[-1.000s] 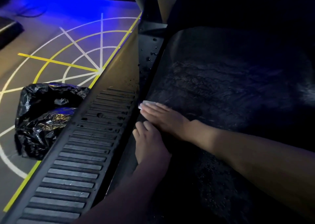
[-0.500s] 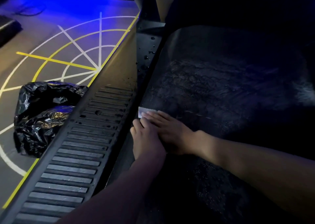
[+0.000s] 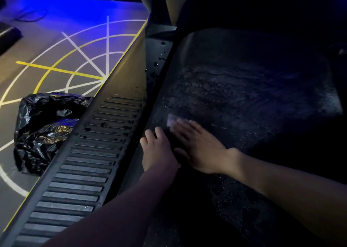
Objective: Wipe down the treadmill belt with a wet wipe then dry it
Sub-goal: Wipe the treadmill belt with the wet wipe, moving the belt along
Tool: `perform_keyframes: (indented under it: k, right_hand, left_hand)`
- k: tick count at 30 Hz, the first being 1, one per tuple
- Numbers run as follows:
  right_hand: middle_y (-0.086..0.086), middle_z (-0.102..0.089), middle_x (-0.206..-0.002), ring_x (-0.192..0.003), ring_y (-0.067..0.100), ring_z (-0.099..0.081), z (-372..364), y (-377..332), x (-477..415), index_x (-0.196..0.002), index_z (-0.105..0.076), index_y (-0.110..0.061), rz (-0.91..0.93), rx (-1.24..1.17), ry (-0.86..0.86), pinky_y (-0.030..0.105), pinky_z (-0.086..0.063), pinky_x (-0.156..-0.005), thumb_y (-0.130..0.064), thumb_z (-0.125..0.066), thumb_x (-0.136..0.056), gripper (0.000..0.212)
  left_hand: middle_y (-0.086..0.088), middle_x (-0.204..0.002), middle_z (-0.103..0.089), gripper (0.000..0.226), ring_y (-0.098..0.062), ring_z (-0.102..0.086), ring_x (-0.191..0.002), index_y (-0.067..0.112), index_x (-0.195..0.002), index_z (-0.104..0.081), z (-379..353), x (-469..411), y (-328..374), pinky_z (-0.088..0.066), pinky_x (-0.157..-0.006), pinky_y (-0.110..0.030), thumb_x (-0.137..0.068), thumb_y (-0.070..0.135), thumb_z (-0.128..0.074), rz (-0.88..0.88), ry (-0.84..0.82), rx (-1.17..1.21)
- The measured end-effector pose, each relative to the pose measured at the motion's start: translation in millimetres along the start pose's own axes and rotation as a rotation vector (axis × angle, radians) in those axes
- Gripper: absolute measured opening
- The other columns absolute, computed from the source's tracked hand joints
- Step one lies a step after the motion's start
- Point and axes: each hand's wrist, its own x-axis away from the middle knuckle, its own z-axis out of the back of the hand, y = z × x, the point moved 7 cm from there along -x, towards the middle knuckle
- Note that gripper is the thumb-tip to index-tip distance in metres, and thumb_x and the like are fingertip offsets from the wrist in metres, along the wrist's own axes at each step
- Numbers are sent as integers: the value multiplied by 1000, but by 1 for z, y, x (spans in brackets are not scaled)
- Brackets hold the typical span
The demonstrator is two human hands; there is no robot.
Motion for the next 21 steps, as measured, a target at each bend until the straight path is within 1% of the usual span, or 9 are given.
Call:
perform_keyframes:
  k: [2, 4, 6, 8, 11, 13, 16, 19, 21]
  right_hand:
    - [1, 15, -164, -152, 14, 16, 0, -6, 8, -159, 4, -14, 66, 10, -28, 38, 13, -121, -53, 5, -94, 76]
    - [-1, 16, -165, -152, 13, 16, 8, 2, 9, -159, 8, -14, -44, -31, 5, 41, 14, -121, -54, 12, -90, 80]
    - [6, 11, -166, -153, 19, 13, 9, -6, 9, -158, 4, -10, -113, -51, 56, 45, 12, -122, -53, 13, -89, 82]
    - [11, 10, -166, -152, 22, 16, 4, -21, 8, -158, 4, -7, -121, -81, 76, 42, 12, -123, -52, 11, -91, 81]
    - [9, 14, -166, -150, 18, 23, -3, -18, 8, -157, 8, -6, -217, -206, 66, 33, 15, -121, -55, 13, -88, 84]
    - [10, 11, -166, -151, 19, 20, -7, -23, 11, -158, 2, -5, -175, -191, 53, 34, 14, -122, -55, 14, -86, 88]
    - [6, 7, -167, -153, 17, 14, -4, -7, 19, -159, -1, -9, -126, -155, 28, 31, 12, -122, -52, -1, -97, 75]
    - [8, 10, -167, -153, 18, 13, 9, 33, 23, -158, 7, -9, -352, -195, 48, 33, 10, -123, -49, -15, -104, 70]
    - [11, 11, -166, -153, 23, 13, 3, 18, 27, -157, 7, -6, -271, -131, 6, 39, 4, -124, -50, -16, -105, 72]
  left_hand:
    - [-6, -134, -29, 91, -25, -32, -123, 13, -133, -28, 0, 0, 0, -31, -82, -23, -65, 26, -87, -3, -4, -11]
    - [-7, -133, -29, 90, -26, -32, -123, 13, -132, -29, 0, 0, 0, -31, -82, -24, -65, 26, -87, -3, -4, -28]
    - [-7, -131, -31, 80, -26, -33, -120, 14, -127, -31, 0, -1, 1, -31, -79, -26, -68, 23, -84, 2, 2, -18]
    - [-8, -130, -32, 69, -27, -33, -118, 14, -123, -33, 1, -1, 0, -32, -78, -28, -73, 19, -79, 14, 7, -1]
    - [-8, -129, -32, 77, -27, -33, -118, 13, -124, -33, 0, -2, 1, -33, -77, -29, -67, 19, -85, 3, -8, -16]
    - [-9, -130, -32, 74, -27, -33, -117, 13, -125, -33, 1, -1, 1, -31, -79, -27, -70, 20, -83, -9, -7, -32]
    - [-10, -131, -30, 81, -29, -32, -121, 12, -129, -32, 1, -1, 3, -35, -84, -29, -69, 24, -84, -18, -41, -79]
    - [-11, -134, -27, 89, -31, -30, -126, 13, -133, -30, 1, -2, 4, -40, -92, -34, -66, 26, -87, -5, -76, -112]
    - [-11, -134, -27, 90, -32, -30, -126, 13, -134, -30, 1, -1, 5, -42, -91, -35, -66, 28, -87, -2, -91, -137]
